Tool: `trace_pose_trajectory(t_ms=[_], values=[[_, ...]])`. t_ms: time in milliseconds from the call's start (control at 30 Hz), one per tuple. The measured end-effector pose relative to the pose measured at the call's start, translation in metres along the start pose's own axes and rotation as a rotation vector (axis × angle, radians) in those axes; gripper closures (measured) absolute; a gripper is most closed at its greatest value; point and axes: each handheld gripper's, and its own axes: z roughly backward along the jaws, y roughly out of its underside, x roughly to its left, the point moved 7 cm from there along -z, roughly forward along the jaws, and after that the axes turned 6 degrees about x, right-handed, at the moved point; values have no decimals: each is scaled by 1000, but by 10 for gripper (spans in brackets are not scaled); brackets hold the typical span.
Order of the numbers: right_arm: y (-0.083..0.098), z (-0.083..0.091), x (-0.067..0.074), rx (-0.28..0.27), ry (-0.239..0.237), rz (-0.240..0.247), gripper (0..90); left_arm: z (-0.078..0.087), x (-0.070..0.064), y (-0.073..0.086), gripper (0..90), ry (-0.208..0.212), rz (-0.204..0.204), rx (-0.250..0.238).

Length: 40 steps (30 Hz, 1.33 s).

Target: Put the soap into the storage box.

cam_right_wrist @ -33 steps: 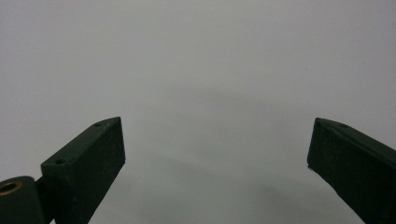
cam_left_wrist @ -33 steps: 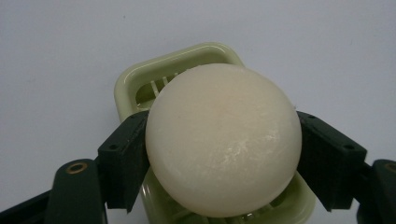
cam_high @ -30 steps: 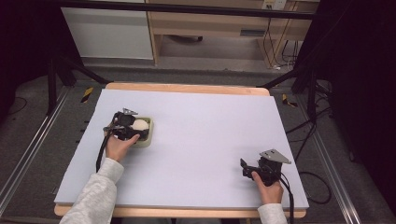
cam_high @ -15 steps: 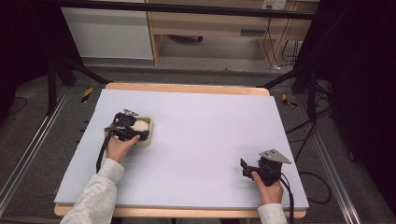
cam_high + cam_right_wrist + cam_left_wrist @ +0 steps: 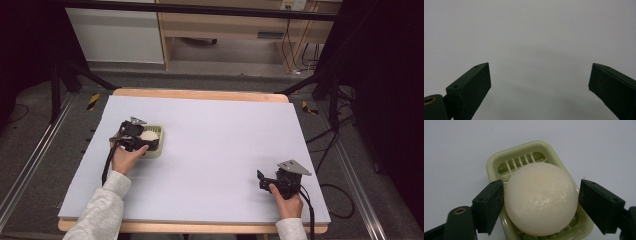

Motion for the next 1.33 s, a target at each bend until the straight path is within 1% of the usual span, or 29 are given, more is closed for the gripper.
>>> trace_pose_trajectory(t_ms=[167, 200, 233, 300, 367, 433, 467, 500, 600, 700, 767, 867, 900, 967, 1000, 1033, 1067, 1100, 1133, 1167, 1200, 1267, 1333], values=[[0, 1, 1, 2, -6, -6, 46, 9, 0, 5, 177, 8, 7, -20], [0, 1, 1, 2, -6, -6, 46, 11, 0, 7, 177, 11, 2, -19], [1, 1, 1, 3, -6, -6, 46, 12, -1, 9, 177, 14, 8, -29], [1, 1, 1, 5, -10, -10, 46, 17, -1, 13, 176, 18, 2, -35], [1, 1, 0, 3, -6, -7, 46, 20, -3, 17, 175, 24, 7, -54], [1, 1, 0, 2, -5, -8, 46, 25, -4, 22, 176, 35, 2, -68], [1, 1, 0, 2, -5, -10, 46, 28, -6, 27, 178, 42, -2, -77], [1, 1, 0, 2, -5, -10, 46, 28, -6, 27, 180, 42, -2, -77], [1, 1, 0, 1, -3, -8, 46, 34, -8, 36, 186, 46, -10, -91], [1, 2, -1, 0, -2, -4, 46, 43, -7, 43, 197, 54, 3, -119], [1, 3, 0, 0, -6, -14, 46, 48, -6, 47, 209, 48, 13, -144], [3, 3, -1, 3, -4, -13, 46, 54, -4, 57, 229, 61, 34, -170], [3, 2, -1, 5, -3, -13, 46, 56, -1, 61, 239, 46, 34, -176], [4, 2, 0, 6, -6, -8, 46, 58, 3, 66, 246, 36, 46, -187], [4, 2, 1, 10, -9, -5, 46, 59, 8, 73, 249, 31, 55, -185], [4, 2, 1, 10, -9, -5, 46, 59, 8, 73, 250, 31, 55, -185], [5, 2, 2, 12, -7, 4, 46, 58, 11, 79, 251, 26, 66, -180], [5, 2, 2, 13, -7, 7, 46, 57, 14, 87, 252, 19, 66, -162], [5, 2, 2, 13, -7, 7, 46, 57, 14, 87, 252, 19, 66, -162], [5, 3, 2, 14, -5, 9, 46, 56, 18, 96, 252, 4, 68, -145], [5, 3, 2, 14, -5, 9, 46, 56, 18, 96, 252, 4, 68, -145], [6, 3, 2, 16, -3, 10, 46, 57, 19, 103, 252, 7, 74, -133], [6, 3, 1, 13, 2, 18, 46, 57, 18, 110, 252, 10, 67, -118]])
